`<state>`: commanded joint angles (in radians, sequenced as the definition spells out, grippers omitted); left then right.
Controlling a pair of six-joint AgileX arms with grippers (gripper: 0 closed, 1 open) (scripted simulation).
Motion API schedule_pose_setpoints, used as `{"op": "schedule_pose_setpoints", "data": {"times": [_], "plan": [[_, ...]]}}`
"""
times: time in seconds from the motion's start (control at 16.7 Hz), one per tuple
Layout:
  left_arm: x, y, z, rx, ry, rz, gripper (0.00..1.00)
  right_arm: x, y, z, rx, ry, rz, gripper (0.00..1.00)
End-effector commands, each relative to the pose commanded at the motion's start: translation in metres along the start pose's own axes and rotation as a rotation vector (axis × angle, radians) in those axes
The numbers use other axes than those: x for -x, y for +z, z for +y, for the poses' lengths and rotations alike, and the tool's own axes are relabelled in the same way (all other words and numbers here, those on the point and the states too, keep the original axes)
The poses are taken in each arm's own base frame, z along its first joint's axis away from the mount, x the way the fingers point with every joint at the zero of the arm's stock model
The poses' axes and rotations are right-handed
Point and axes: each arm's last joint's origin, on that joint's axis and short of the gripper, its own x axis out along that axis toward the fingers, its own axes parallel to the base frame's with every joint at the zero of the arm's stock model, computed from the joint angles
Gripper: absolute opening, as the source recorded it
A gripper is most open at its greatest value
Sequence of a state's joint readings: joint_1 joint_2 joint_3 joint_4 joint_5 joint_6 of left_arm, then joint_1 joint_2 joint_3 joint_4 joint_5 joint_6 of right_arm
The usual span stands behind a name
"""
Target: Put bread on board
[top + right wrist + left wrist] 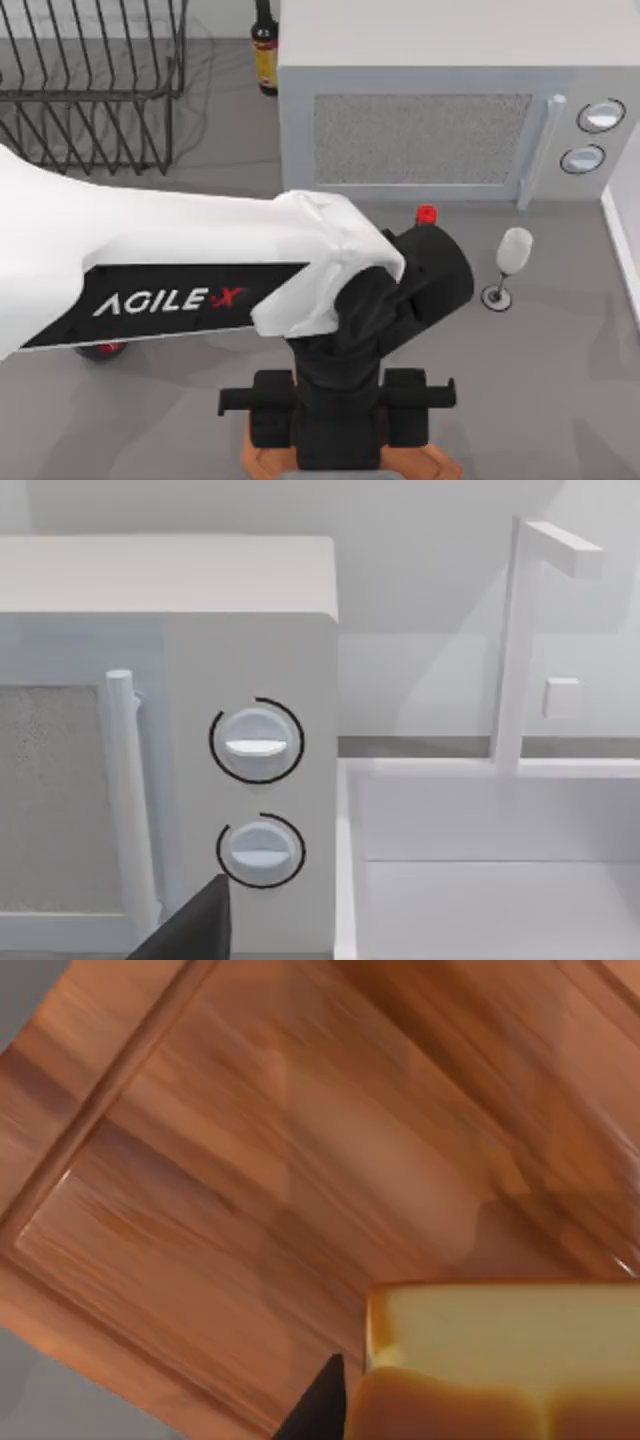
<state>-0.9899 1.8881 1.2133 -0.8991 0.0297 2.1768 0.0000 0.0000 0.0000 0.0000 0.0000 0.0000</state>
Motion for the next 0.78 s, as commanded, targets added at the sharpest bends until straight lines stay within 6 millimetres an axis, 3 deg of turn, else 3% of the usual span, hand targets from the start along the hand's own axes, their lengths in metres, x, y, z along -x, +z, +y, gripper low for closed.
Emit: {"op": "schedule_pose_setpoints", "data": {"times": [0.3, 0.78], "plan": [[-0.0061, 0.0005, -0.0011, 0.001, -0.015, -0.007, 0.0, 0.0, 0.0, 0.0, 0.0, 0.0, 0.0, 1.0], [-0.0061, 0.0005, -0.0011, 0.001, -0.015, -0.007, 0.6, 0.0, 0.0, 0.0, 0.0, 0.0, 0.0, 1.0]]}}
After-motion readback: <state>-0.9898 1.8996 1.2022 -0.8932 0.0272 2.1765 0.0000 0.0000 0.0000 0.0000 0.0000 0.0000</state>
